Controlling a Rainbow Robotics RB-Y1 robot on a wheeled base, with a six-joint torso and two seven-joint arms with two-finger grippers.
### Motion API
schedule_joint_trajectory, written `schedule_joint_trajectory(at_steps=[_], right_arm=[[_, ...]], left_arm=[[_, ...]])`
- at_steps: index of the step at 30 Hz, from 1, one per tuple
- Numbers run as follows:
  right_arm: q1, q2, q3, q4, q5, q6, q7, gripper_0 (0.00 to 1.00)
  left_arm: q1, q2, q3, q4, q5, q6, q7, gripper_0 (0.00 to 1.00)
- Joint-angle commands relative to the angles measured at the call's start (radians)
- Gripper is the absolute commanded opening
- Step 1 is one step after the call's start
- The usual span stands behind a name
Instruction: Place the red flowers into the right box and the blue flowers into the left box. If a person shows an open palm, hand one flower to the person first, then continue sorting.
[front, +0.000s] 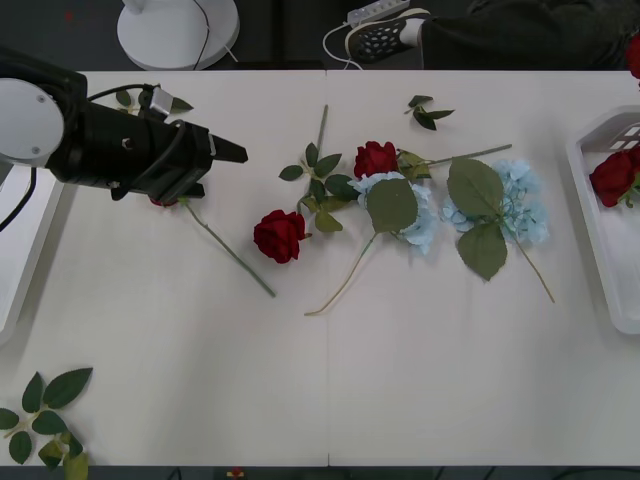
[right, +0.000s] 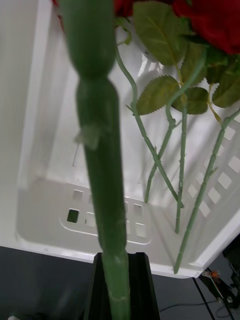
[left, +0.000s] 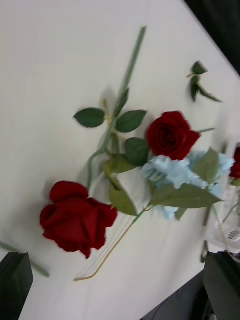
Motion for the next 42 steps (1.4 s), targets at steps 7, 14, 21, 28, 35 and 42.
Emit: schedule_joint_trajectory(at_steps=[7, 14, 21, 28, 35, 42], right_arm=[[0.120, -0.040, -0.032, 0.144, 0.033, -0.214, 0.171, 0.00], [0.215, 0.014, -0.121, 0.150, 0.088, -0.266, 0.147, 0.00], [0.223, 0.077, -0.149, 0.166, 0.148, -0.273, 0.076, 0.00], [0.226, 0.121, -0.149, 0.166, 0.208, -0.332, 0.055, 0.00], [0.228, 0.129, -0.149, 0.166, 0.213, -0.330, 0.053, 0.00], [0.228, 0.127, -0.149, 0.166, 0.206, -0.330, 0.049, 0.45]], left_arm=[[-0.135, 0.066, -0.168, 0.035, -0.278, 0.082, 0.337, 1.00], [-0.224, 0.035, -0.297, 0.170, -0.391, 0.099, 0.335, 1.00], [-0.242, -0.019, -0.343, 0.264, -0.468, 0.083, 0.328, 1.00], [-0.252, -0.075, -0.386, 0.379, -0.489, 0.004, 0.317, 1.00], [-0.259, -0.108, -0.449, 0.446, -0.497, -0.058, 0.302, 1.00], [-0.265, -0.114, -0.502, 0.449, -0.531, -0.035, 0.282, 1.00]])
